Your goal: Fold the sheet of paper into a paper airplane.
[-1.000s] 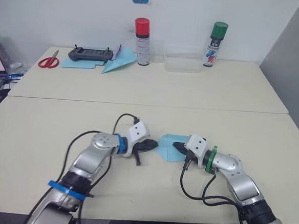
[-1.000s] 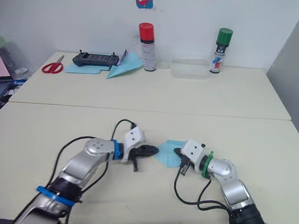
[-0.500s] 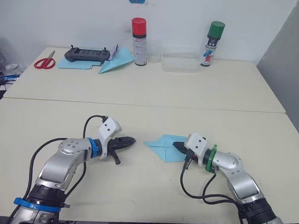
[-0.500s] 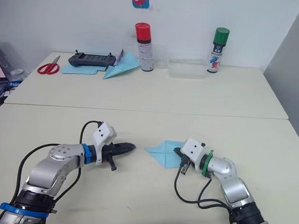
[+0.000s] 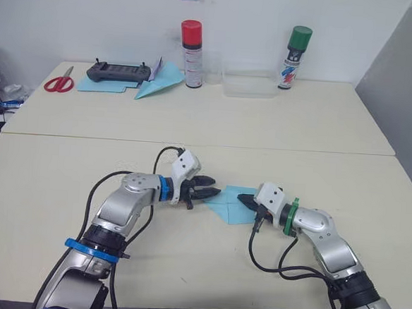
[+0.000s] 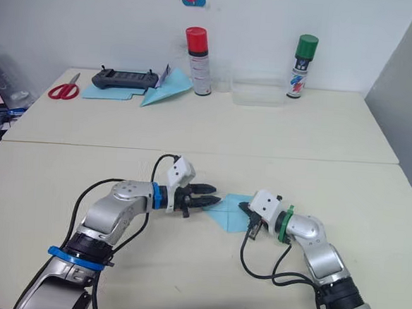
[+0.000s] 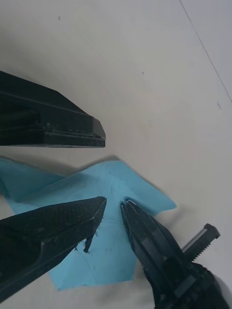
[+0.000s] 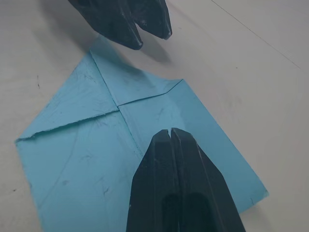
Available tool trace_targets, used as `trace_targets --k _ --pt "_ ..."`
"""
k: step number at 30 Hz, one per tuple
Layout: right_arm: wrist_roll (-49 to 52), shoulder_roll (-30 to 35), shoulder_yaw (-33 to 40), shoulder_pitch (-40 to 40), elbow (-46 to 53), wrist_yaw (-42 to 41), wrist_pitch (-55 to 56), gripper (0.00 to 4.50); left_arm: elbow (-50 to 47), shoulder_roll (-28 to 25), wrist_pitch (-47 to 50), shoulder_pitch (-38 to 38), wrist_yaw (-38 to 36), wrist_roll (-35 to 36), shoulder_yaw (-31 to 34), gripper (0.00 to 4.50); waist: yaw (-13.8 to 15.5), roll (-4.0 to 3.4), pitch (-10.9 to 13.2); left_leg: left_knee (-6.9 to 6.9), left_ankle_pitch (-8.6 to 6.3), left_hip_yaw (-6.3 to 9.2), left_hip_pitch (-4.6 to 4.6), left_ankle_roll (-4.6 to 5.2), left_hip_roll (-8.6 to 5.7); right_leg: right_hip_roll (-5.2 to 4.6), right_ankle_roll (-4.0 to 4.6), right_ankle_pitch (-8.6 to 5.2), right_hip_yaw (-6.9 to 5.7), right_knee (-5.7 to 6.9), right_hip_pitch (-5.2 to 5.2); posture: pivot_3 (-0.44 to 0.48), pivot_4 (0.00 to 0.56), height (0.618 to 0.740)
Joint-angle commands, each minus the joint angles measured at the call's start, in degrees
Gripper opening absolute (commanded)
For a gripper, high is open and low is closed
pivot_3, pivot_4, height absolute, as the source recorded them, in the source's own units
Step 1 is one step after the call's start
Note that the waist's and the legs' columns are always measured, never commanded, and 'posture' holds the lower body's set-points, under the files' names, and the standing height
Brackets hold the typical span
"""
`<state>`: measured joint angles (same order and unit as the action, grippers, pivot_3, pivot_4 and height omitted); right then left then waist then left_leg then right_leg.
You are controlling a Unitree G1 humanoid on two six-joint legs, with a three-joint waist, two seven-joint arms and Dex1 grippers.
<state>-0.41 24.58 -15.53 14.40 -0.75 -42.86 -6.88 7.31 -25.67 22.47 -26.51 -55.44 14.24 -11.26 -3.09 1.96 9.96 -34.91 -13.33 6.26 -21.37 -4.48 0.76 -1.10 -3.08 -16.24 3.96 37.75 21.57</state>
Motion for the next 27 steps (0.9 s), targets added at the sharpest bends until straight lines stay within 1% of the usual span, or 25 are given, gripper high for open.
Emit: trace_targets --k 1,3,5,7,12,14,17,20,22,25,27 --pt "-0.6 1.3 0.4 -1.7 -1.4 0.0 -2.0 0.00 -1.7 1.2 -4.3 0.4 -0.4 1.9 2.4 1.73 0.2 -0.01 0.0 -0.01 0.00 0.01 -0.07 0.00 0.00 -0.01 0.00 0.00 -0.01 0.00 0.06 0.000 0.150 0.740" --pt "-0.6 1.4 0.6 -2.0 -1.2 0.1 -2.0 0.00 -3.5 1.9 -4.5 1.1 -1.3 4.1 3.5 1.30 0.4 -0.01 0.0 -0.03 0.00 0.00 -0.15 0.00 -0.02 -0.03 -0.01 0.01 0.00 -0.01 0.11 0.000 0.150 0.740" --pt "-0.7 1.3 0.6 -2.3 -1.0 0.2 -2.1 0.00 -5.0 1.7 -4.6 1.7 -1.6 4.3 3.5 0.68 0.4 -0.01 0.0 -0.04 0.00 0.00 -0.17 0.00 -0.03 -0.04 -0.02 0.01 -0.01 -0.01 0.12 0.000 0.150 0.740" --pt "-0.9 1.2 0.5 -2.5 -0.9 0.3 -2.1 0.00 -5.0 0.9 -4.9 2.2 -1.7 2.9 2.7 0.03 0.4 -0.01 0.0 -0.04 0.00 0.02 -0.18 0.00 -0.03 -0.04 -0.02 0.01 -0.02 -0.01 0.13 0.000 0.150 0.740" --pt "-1.2 1.0 0.1 -2.0 -1.5 0.5 -1.8 0.00 -3.4 -0.4 -4.2 2.7 -2.0 -0.7 -0.6 0.03 0.4 -0.02 0.0 -0.04 0.00 0.01 -0.18 0.00 -0.03 -0.03 -0.02 0.01 -0.02 -0.01 0.13 0.000 0.150 0.740" --pt "-1.2 1.0 0.2 -1.6 -1.7 0.3 -1.7 0.00 -2.3 -1.0 -4.5 2.8 -1.6 -3.5 -2.9 0.03 0.4 -0.02 0.0 -0.04 0.00 0.01 -0.18 0.00 -0.03 -0.03 -0.02 0.01 -0.01 -0.02 0.12 0.000 0.150 0.740" --pt "-0.2 1.1 0.7 -0.8 -1.4 -0.5 -2.2 0.00 0.5 -2.2 -7.5 3.5 -1.7 -8.3 -6.7 0.03 0.4 -0.02 0.0 -0.04 0.00 0.01 -0.16 0.00 -0.03 -0.02 -0.02 0.01 -0.01 0.00 0.12 0.000 0.150 0.740" --pt "3.3 1.4 3.5 0.2 0.3 -2.0 -4.3 0.00 1.0 -3.3 -9.5 4.3 -2.7 -10.2 -8.4 0.03 0.4 -0.04 0.0 -0.04 0.00 0.02 -0.12 0.00 -0.03 -0.03 -0.02 0.02 -0.02 0.00 0.07 0.000 0.150 0.740" --pt "8.6 0.7 7.2 1.3 2.3 -2.1 -10.4 0.00 1.5 -3.6 -10.4 4.7 -2.8 -10.7 -8.9 0.03 0.5 -0.06 0.0 -0.05 0.00 0.02 -0.12 0.00 -0.03 -0.03 -0.02 0.01 -0.02 0.00 0.07 0.000 0.150 0.740" --pt "15.4 1.8 11.4 2.7 3.2 -4.5 -18.5 0.63 2.1 -3.5 -11.0 4.8 -2.6 -10.8 -8.8 0.00 0.6 -0.16 0.1 -0.04 0.00 0.02 -0.16 0.01 -0.03 -0.03 -0.02 0.01 -0.02 0.00 0.10 0.000 0.150 0.740" --pt "18.4 3.2 13.5 3.6 2.5 -6.1 -22.5 1.30 2.5 -3.5 -11.5 4.8 -2.4 -10.9 -8.9 0.00 0.6 -0.28 0.1 -0.04 0.00 0.02 -0.18 0.01 -0.03 -0.03 -0.01 0.01 -0.02 0.00 0.12 0.000 0.150 0.740"
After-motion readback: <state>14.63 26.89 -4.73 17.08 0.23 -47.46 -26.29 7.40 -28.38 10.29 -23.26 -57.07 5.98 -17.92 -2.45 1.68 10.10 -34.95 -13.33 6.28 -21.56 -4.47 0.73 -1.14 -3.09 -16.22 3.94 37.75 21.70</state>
